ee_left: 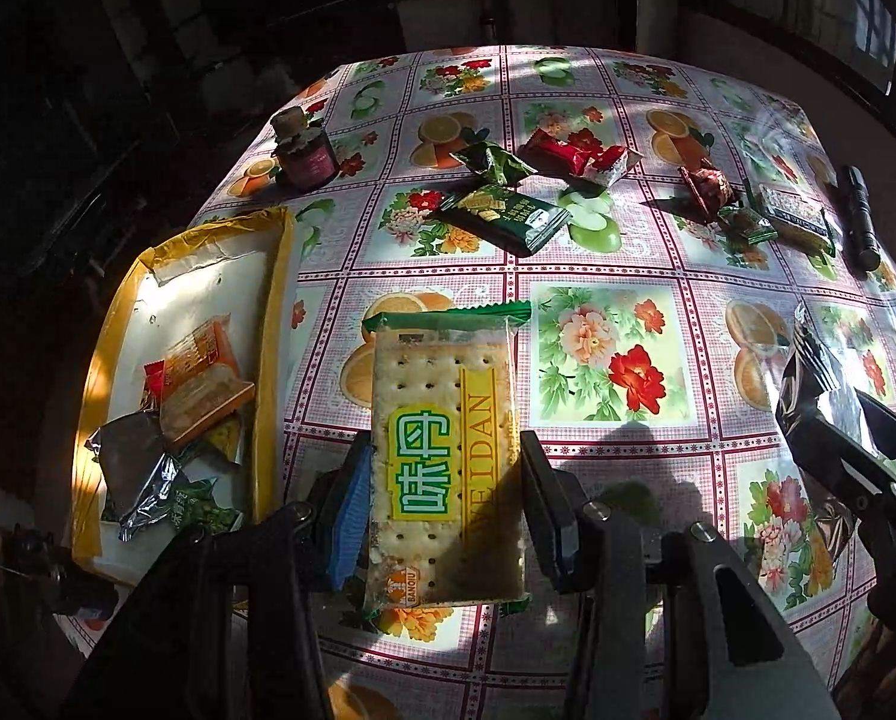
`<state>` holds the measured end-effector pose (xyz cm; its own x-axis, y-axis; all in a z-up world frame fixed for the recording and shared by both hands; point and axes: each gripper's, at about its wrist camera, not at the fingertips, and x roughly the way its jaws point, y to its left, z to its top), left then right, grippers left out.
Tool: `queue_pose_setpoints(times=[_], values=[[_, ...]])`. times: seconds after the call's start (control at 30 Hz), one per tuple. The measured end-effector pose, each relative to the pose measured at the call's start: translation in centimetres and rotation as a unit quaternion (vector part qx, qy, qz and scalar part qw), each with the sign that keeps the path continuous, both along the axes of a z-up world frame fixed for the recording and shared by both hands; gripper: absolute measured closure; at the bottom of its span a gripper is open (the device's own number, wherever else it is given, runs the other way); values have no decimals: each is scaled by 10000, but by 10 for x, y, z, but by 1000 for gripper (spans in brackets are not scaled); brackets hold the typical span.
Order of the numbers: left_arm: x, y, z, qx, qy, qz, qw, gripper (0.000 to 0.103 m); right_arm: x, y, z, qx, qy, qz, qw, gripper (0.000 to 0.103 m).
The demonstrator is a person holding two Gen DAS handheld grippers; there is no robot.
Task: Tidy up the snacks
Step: 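Carry the WEIDAN and dark foil packets over the tray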
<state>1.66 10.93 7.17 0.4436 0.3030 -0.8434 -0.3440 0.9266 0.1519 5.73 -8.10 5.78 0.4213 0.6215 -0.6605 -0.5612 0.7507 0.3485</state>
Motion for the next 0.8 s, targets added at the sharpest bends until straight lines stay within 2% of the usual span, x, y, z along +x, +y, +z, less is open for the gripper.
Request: queue_pose_setpoints(times=[0.8], values=[[-22, 40, 2, 24, -87, 381, 9992, 58, -9, 40, -4, -9, 144, 439, 9989, 38]])
